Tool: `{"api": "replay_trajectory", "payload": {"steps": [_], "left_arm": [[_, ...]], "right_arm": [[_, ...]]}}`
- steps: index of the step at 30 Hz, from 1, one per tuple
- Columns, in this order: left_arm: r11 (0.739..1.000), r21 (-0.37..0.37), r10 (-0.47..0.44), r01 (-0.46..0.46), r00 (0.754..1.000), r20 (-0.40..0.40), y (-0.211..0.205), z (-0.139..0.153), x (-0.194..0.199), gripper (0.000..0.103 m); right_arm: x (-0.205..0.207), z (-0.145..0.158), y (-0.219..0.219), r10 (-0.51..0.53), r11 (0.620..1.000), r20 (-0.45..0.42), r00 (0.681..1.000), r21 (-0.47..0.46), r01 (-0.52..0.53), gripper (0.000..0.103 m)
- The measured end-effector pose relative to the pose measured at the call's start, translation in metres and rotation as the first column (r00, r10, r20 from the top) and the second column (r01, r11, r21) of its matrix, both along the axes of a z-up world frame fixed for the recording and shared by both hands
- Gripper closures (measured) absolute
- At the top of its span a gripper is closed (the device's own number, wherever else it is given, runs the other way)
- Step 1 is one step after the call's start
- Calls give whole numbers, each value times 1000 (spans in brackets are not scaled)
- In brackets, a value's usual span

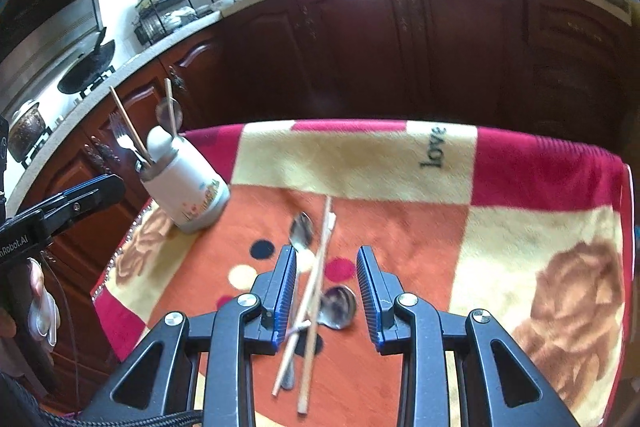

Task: Organize utensils
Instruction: 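Move both tools back over the remaining spoons on the blanket, then close the left tool on a long metal spoon while the right tool grasps a round-bowled spoon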

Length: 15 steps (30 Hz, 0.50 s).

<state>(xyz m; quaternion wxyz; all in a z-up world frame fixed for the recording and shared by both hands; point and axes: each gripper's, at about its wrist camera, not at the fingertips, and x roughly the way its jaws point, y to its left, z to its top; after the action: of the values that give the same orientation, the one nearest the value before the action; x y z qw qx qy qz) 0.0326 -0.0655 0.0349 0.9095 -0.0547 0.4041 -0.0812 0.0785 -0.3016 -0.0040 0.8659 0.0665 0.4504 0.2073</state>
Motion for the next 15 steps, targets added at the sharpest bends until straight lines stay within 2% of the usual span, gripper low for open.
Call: {"api": "replay_trajectory", "payload": {"steps": [5,11,15], "left_arm": [[998,-61,-15,11,997,-71,-1,-22,9,42],[993,-113,-48,32,988,-149,-6,-53,23,42],[992,-118,-72,49,977,-199,-11,-74,35,42]], "right_arm": [[0,-28,-8,-3,1000,-69,998,4,4,73],[8,-75,-7,39,998,-184,982,65,-28,73],[14,-97,-4,48,996,-208,977,84,-31,73]]}}
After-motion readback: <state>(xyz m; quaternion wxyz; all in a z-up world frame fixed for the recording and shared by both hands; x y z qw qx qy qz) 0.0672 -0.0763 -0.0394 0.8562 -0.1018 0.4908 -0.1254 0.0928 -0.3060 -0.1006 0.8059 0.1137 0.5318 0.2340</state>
